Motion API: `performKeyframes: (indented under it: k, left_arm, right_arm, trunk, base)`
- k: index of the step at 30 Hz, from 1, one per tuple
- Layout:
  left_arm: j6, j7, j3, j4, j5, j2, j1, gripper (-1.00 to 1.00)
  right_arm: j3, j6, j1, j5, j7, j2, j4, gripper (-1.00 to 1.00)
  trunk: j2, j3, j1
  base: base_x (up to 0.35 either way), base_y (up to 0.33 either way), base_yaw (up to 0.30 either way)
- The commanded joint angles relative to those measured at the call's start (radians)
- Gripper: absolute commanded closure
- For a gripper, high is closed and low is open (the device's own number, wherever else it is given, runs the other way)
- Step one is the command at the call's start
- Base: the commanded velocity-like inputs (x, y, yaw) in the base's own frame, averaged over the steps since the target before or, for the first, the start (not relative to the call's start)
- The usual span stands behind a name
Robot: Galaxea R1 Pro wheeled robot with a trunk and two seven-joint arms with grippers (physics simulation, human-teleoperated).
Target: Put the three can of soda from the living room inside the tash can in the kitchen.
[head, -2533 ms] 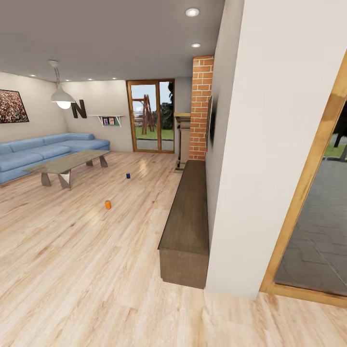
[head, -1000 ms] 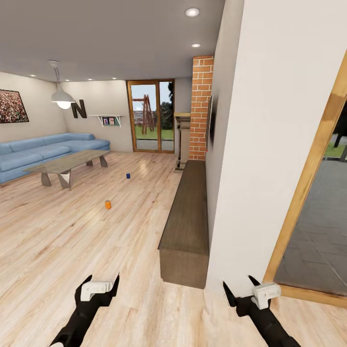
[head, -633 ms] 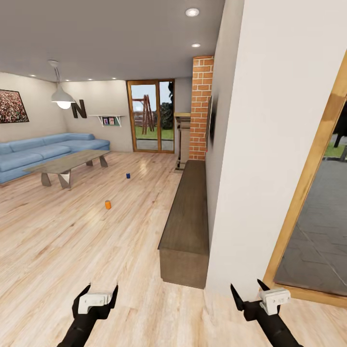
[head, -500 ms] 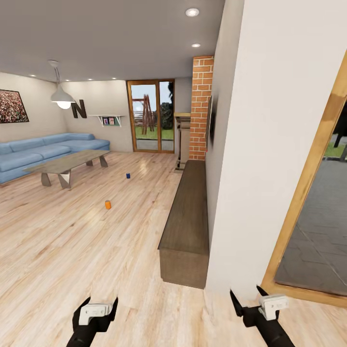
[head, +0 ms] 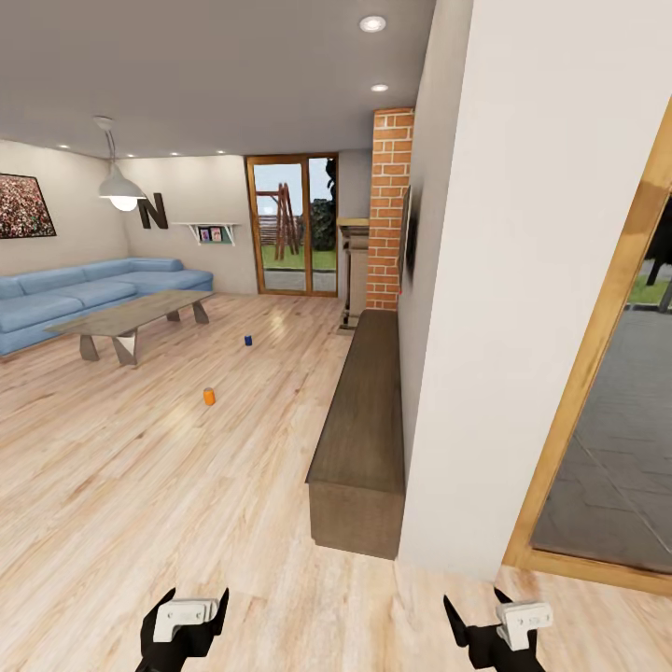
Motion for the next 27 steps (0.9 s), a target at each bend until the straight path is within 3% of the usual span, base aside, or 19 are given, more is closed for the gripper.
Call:
performKeyframes:
  k: [1, 12, 27]
  left_arm:
    - [0.000, 0.000, 0.000, 0.000, 0.000, 0.000, 0.000, -1.00]
    - [-0.001, 0.000, 0.003, 0.008, -0.008, 0.000, 0.000, -1.00]
    - [-0.011, 0.000, 0.002, 0.010, -0.012, 0.000, -0.001, -1.00]
  right_arm:
    - [0.000, 0.000, 0.000, 0.000, 0.000, 0.000, 0.002, -1.00]
    - [0.000, 0.000, -0.001, -0.001, 0.000, 0.001, 0.015, -1.00]
    - [0.009, -0.001, -0.002, 0.002, -0.088, 0.002, 0.031, -1.00]
  trunk:
    - [0.000, 0.000, 0.000]
    - [0.000, 0.000, 0.000]
    - [0.000, 0.000, 0.000]
  base:
    - [0.000, 0.000, 0.000]
    - [0.000, 0.000, 0.021]
    - [0.000, 0.000, 0.232]
